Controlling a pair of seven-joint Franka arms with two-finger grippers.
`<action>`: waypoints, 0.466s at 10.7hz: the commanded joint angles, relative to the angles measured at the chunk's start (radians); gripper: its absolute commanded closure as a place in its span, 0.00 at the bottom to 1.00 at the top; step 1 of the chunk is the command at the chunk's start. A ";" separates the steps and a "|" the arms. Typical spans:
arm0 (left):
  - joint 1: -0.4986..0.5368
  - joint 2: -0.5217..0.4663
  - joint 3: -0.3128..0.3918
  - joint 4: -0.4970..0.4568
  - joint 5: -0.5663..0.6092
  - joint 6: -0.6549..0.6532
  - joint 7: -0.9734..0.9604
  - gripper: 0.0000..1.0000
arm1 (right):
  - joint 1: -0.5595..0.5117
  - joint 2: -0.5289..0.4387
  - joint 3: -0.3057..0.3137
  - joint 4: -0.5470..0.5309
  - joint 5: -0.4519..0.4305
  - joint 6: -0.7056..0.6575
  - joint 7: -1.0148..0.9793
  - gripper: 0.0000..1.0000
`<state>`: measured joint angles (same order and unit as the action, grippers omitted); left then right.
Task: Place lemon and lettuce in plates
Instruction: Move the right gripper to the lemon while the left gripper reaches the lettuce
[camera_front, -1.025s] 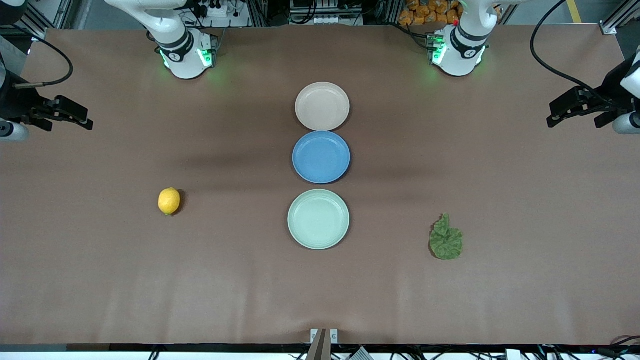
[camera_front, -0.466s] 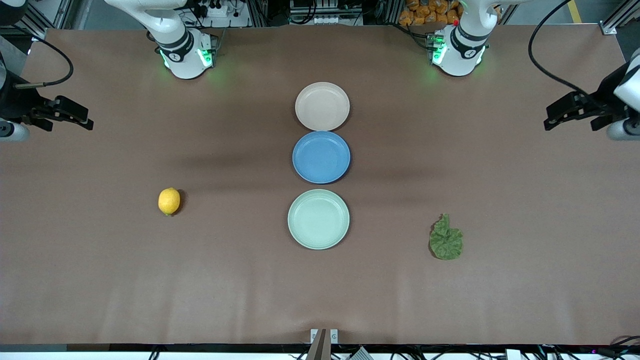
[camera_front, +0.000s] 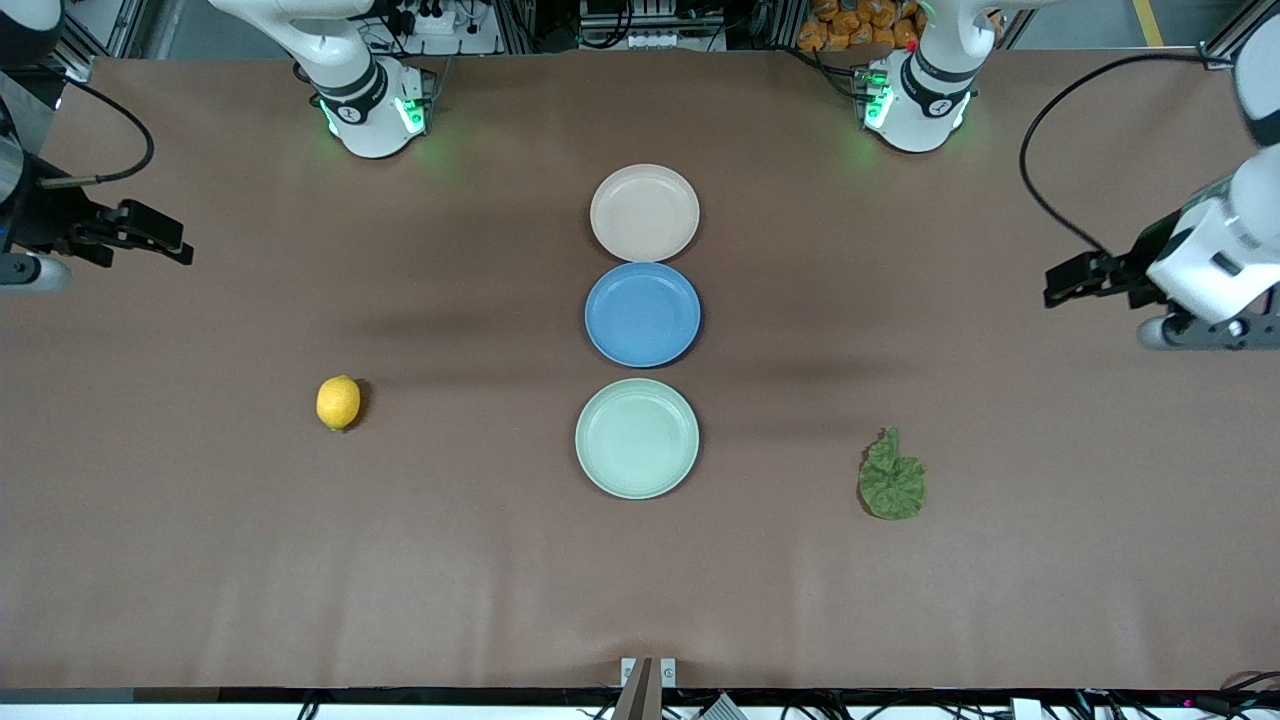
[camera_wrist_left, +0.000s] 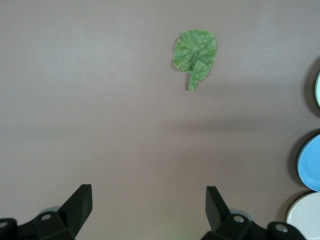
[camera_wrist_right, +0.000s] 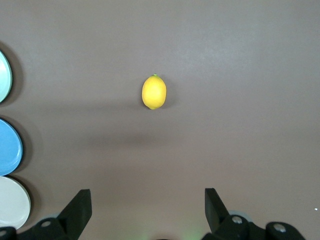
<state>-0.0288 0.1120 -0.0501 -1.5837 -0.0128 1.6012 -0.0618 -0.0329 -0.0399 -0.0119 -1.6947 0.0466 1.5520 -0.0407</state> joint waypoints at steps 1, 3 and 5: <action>-0.005 -0.014 -0.007 -0.131 0.028 0.135 -0.027 0.00 | -0.016 0.069 0.006 0.003 0.016 0.048 0.010 0.00; -0.005 -0.009 -0.019 -0.238 0.027 0.294 -0.029 0.00 | -0.021 0.136 0.006 0.001 0.016 0.074 0.012 0.00; -0.006 0.023 -0.034 -0.320 0.027 0.454 -0.039 0.00 | -0.022 0.187 0.006 0.000 0.016 0.117 0.010 0.00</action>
<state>-0.0311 0.1280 -0.0633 -1.8035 -0.0126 1.9086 -0.0626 -0.0412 0.0922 -0.0126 -1.7014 0.0470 1.6322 -0.0405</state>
